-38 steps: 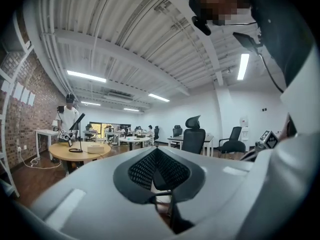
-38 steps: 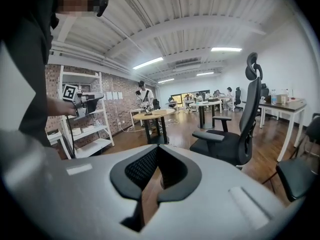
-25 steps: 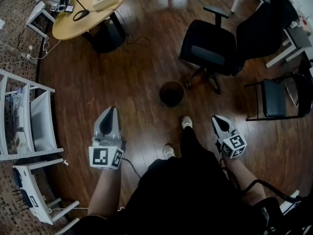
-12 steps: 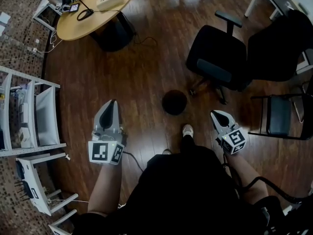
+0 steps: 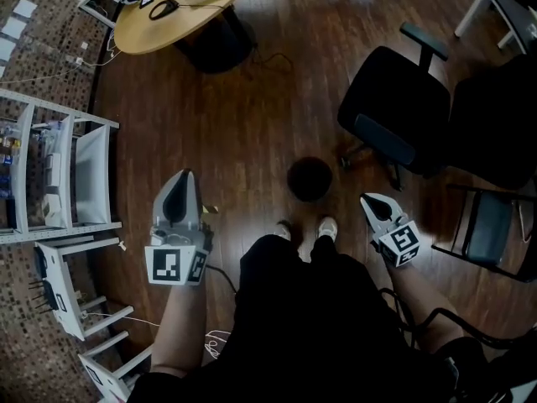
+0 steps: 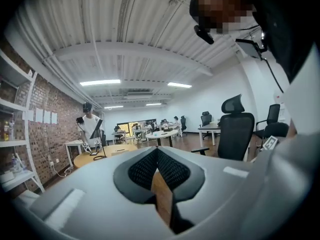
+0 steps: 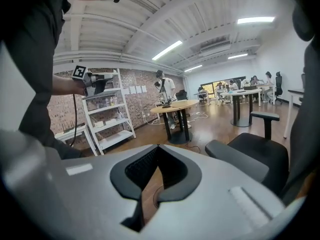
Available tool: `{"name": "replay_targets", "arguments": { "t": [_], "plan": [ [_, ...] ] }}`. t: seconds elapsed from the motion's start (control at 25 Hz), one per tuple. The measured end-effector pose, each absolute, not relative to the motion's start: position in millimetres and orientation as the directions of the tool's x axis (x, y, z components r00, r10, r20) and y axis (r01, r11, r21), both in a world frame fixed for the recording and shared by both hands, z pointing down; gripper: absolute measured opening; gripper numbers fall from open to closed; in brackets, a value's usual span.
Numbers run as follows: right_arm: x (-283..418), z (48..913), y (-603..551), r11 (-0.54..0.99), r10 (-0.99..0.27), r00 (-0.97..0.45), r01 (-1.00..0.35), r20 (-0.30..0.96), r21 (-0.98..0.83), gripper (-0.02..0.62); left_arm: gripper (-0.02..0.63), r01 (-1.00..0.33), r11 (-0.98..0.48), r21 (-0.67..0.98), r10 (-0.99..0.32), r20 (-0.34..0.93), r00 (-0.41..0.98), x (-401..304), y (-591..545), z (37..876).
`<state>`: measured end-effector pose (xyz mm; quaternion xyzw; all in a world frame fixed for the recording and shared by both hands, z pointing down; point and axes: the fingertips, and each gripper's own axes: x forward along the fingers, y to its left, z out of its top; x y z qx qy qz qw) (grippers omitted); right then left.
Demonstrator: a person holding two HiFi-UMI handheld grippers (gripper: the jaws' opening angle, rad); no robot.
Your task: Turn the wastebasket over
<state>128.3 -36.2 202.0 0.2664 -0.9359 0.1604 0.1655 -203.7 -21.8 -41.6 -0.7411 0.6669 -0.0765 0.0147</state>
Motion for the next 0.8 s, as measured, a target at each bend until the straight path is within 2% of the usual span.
{"name": "replay_targets", "arguments": {
  "t": [0.16,0.4,0.56,0.8],
  "plan": [
    [116.6,207.5,-39.3,0.818,-0.436,-0.805,-0.541,0.403,-0.195,0.003,0.0,-0.982,-0.104,-0.156,-0.989,0.118,0.086,-213.3,-30.1,-32.4],
    [107.4,202.4,-52.8,0.842,-0.438,-0.789,-0.528,0.431,-0.112,0.003,0.0,-0.984,-0.089,-0.157,-0.994,0.075,0.078,-252.7,-66.8,-35.1],
    [109.0,232.5,-65.1,0.831,-0.473,-0.764,-0.552,0.438,-0.067,0.003,0.0,-0.965,-0.21,-0.159,-0.975,0.101,0.196,-234.2,-86.4,17.4],
    [105.3,312.2,-96.4,0.773,-0.514,-0.727,-0.623,0.456,-0.122,0.003,0.0,-0.966,-0.228,-0.125,-0.969,0.122,0.213,-217.3,-111.5,122.2]
  ]
}}
